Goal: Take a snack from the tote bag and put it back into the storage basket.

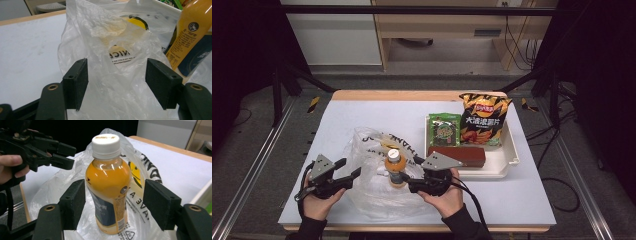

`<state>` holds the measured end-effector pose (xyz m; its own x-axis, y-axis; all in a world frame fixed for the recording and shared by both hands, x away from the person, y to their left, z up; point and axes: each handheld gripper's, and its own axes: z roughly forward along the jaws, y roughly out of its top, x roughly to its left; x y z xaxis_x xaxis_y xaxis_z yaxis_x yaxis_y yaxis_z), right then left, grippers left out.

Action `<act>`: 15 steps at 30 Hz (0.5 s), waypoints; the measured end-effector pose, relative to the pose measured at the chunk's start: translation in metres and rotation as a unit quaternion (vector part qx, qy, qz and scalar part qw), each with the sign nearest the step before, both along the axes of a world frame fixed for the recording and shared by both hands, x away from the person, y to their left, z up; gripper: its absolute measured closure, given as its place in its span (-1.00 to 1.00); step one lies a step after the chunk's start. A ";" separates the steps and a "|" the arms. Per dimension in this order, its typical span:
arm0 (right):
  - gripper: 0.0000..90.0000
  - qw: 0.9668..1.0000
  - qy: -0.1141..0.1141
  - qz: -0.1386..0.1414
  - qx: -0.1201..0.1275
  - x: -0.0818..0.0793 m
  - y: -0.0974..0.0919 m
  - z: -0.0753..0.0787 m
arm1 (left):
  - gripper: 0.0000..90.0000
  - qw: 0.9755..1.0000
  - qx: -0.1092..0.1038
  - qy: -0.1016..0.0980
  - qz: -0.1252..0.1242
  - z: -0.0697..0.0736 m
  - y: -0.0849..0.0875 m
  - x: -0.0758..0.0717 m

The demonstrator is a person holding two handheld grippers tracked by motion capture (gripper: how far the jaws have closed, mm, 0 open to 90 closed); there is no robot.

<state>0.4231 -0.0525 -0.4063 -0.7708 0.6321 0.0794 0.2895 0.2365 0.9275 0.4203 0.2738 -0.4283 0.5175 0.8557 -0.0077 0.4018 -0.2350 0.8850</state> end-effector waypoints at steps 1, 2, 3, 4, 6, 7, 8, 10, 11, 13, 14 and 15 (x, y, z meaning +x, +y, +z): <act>-0.27 1.000 0.001 -0.002 0.000 0.001 0.003 -0.001 | -0.23 1.000 -0.001 0.000 0.001 0.000 0.001 0.000; -0.29 1.000 0.001 -0.004 -0.002 0.002 0.006 -0.003 | -0.23 1.000 -0.002 0.000 0.003 0.000 0.002 0.000; -0.31 1.000 -0.001 -0.008 -0.004 0.004 0.008 -0.004 | -0.23 1.000 -0.004 0.000 0.006 0.001 0.003 0.000; -0.33 1.000 -0.001 -0.010 -0.002 0.005 0.010 -0.005 | -0.23 1.000 -0.005 0.000 0.007 0.001 0.005 0.000; -0.34 1.000 0.001 -0.012 -0.002 0.007 0.015 -0.008 | -0.23 1.000 -0.006 -0.001 0.011 0.001 0.008 0.001; -0.35 1.000 0.004 -0.012 -0.001 0.008 0.017 -0.010 | -0.23 1.000 -0.008 -0.001 0.014 0.001 0.009 0.001; -0.37 1.000 0.004 -0.012 -0.003 0.009 0.020 -0.011 | -0.24 1.000 -0.009 0.000 0.015 0.001 0.010 0.001; -0.38 1.000 0.007 -0.011 -0.002 0.011 0.024 -0.014 | -0.24 1.000 -0.008 0.000 0.017 0.001 0.012 0.002; -0.39 1.000 0.007 -0.010 -0.002 0.012 0.026 -0.015 | -0.24 1.000 -0.009 0.000 0.019 0.001 0.012 0.002; -0.39 1.000 0.012 -0.013 -0.002 0.015 0.029 -0.016 | -0.24 1.000 -0.010 0.001 0.021 0.001 0.014 0.002; -0.41 1.000 0.014 -0.013 0.001 0.016 0.030 -0.017 | -0.24 1.000 -0.010 0.001 0.022 0.001 0.014 0.002; -0.42 1.000 0.016 -0.012 0.003 0.018 0.031 -0.017 | -0.24 1.000 -0.010 0.002 0.023 0.001 0.014 0.002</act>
